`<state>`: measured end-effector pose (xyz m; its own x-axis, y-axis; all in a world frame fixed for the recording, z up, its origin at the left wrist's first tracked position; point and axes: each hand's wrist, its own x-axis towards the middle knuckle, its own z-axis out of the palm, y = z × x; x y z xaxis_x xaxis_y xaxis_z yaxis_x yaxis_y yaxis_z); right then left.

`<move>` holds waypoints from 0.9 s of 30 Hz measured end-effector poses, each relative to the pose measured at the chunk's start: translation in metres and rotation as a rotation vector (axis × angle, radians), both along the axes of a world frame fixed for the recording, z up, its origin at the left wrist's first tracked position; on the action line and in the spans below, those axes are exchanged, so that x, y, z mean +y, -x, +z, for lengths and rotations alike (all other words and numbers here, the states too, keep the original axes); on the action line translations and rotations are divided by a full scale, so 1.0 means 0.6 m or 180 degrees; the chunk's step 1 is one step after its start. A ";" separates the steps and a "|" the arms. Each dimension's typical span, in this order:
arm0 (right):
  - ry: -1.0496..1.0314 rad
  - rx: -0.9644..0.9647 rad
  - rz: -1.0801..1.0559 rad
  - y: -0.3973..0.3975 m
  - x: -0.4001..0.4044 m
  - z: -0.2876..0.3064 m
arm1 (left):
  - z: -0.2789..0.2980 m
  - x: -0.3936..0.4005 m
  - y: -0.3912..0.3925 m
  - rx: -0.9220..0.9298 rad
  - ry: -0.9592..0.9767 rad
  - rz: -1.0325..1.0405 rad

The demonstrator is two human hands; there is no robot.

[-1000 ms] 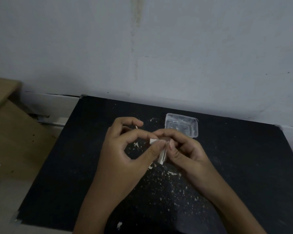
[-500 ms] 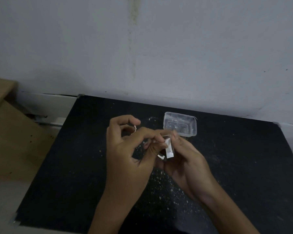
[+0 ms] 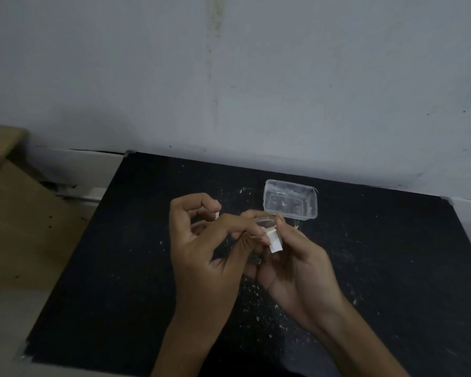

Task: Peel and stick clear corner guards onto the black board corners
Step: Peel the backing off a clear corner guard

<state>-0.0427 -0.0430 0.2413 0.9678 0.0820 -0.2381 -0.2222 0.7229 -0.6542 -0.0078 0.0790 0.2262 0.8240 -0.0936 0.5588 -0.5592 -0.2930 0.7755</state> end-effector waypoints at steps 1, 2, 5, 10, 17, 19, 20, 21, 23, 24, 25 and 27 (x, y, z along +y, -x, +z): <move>-0.0019 0.0000 -0.0001 0.000 0.000 0.000 | 0.000 0.000 0.000 0.0026 0.0012 -0.0002; -0.0037 -0.0006 -0.0007 0.000 0.000 0.001 | 0.000 0.000 0.000 0.0050 0.0034 -0.0009; -0.0091 0.0006 -0.0097 0.001 0.000 0.004 | -0.001 0.001 0.001 0.0068 0.0057 -0.0001; -0.0206 0.0204 -0.0346 0.001 0.002 0.007 | -0.002 -0.001 0.001 0.0040 0.0055 0.0033; -0.0090 0.0331 -0.0433 0.002 0.007 0.008 | -0.007 0.003 0.003 -0.0090 -0.0129 0.0184; -0.0028 0.0339 -0.0448 0.003 0.008 0.007 | -0.009 0.003 0.005 -0.0142 -0.0193 0.0263; -0.0021 0.0319 -0.0457 0.003 0.009 0.007 | -0.009 0.004 0.006 -0.0165 -0.0187 0.0279; -0.0011 0.0292 -0.0464 0.003 0.009 0.007 | -0.009 0.005 0.006 -0.0182 -0.0155 0.0268; 0.0032 0.0260 -0.0482 0.003 0.010 0.006 | -0.008 0.006 0.008 -0.0216 -0.0083 0.0204; 0.0065 0.0258 -0.0489 0.003 0.011 0.005 | -0.008 0.007 0.008 -0.0219 -0.0058 0.0181; 0.0108 0.0257 -0.0498 0.003 0.011 0.004 | -0.008 0.007 0.009 -0.0209 -0.0045 0.0170; 0.0200 0.0258 -0.0516 0.003 0.011 0.003 | -0.009 0.005 0.011 -0.0154 -0.0021 0.0132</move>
